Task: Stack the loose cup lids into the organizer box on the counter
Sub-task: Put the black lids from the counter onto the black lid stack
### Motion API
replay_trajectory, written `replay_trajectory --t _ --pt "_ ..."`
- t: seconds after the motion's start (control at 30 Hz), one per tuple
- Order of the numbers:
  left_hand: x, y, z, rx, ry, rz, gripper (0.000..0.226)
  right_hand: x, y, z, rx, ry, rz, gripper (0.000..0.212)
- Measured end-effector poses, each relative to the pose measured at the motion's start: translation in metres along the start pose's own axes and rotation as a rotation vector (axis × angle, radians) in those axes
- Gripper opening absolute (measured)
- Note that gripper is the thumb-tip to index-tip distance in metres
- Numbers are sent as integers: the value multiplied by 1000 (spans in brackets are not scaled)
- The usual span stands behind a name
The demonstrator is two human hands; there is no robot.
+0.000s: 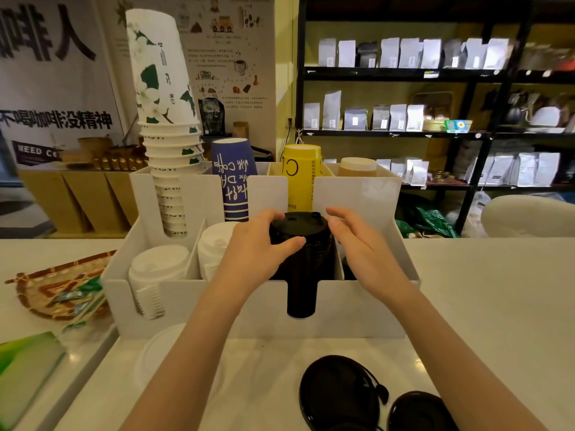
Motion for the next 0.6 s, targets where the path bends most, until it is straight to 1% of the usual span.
replay_trajectory --t 0.1,0.2,0.3,0.4,0.47,0.5,0.53,0.6 --pt "1 -1 1 -9 -5 -2 45 -3 -1 6 -18 -7 23 36" --pt "6 -2 2 -13 -20 -83 44 -10 1 14 -24 -8 41 37" --pt "22 6 9 30 -86 -163 42 -23 3 25 -24 21 55 36" --pt "49 19 31 115 -199 -185 36 -33 4 44 -51 50 69 35" --pt "65 22 53 145 -270 -109 30 -35 5 62 -75 55 95 34" --pt "70 20 65 129 -291 -33 27 -35 6 72 -87 54 124 34" --pt "73 14 79 95 -310 39 26 -34 7 82 -101 53 162 34" --pt "74 -4 109 -4 -344 92 29 -31 11 105 -135 50 238 34"
Point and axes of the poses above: each hand's wrist, its own z-axis away from the middle knuckle, its own y-axis out of the back of the hand, x = y × z, the point moved 10 cm from there along -z, towards the middle knuckle, and after that the axes turned 11 degrees about -z, right-handed, at the moved point
